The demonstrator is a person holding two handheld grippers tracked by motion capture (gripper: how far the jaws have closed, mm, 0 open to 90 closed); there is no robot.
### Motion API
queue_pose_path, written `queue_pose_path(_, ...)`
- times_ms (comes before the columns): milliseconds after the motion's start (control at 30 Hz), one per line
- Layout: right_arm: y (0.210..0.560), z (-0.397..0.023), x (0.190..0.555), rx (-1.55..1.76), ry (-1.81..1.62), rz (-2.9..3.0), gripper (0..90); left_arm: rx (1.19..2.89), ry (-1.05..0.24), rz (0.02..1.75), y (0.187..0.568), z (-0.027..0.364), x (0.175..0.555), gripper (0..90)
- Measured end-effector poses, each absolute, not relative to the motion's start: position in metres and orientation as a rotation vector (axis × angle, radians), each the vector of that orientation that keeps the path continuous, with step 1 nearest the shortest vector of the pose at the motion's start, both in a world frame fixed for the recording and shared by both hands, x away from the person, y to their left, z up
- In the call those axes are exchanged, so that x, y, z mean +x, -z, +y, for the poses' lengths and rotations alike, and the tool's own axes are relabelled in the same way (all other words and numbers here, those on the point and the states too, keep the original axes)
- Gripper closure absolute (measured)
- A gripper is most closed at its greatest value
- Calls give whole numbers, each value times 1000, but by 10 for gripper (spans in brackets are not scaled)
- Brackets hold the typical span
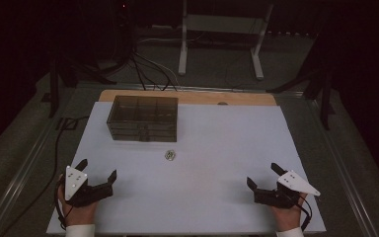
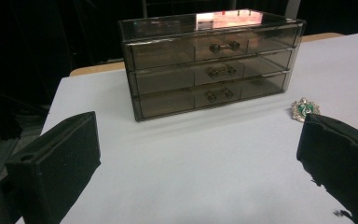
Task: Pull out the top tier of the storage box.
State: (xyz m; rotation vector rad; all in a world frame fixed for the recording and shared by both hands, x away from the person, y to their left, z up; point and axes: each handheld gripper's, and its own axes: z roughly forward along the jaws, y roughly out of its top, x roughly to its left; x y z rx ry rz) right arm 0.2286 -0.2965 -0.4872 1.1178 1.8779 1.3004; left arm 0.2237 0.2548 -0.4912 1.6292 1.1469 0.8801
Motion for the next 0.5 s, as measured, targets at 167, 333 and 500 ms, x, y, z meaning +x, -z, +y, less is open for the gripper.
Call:
queue_pose_path(167, 488, -294, 228, 1111, -1293, 1884, 0, 1628, -897, 1152, 491, 255, 224, 5)
queue_pose_path(333, 489, -291, 227, 1101, -1295, 1888, 0, 1628, -896, 1161, 492, 254, 226, 5)
queue_pose_path(500, 490, -290, 226, 1108, -1292, 1887, 0, 1615, -882, 1167, 491, 254, 228, 5)
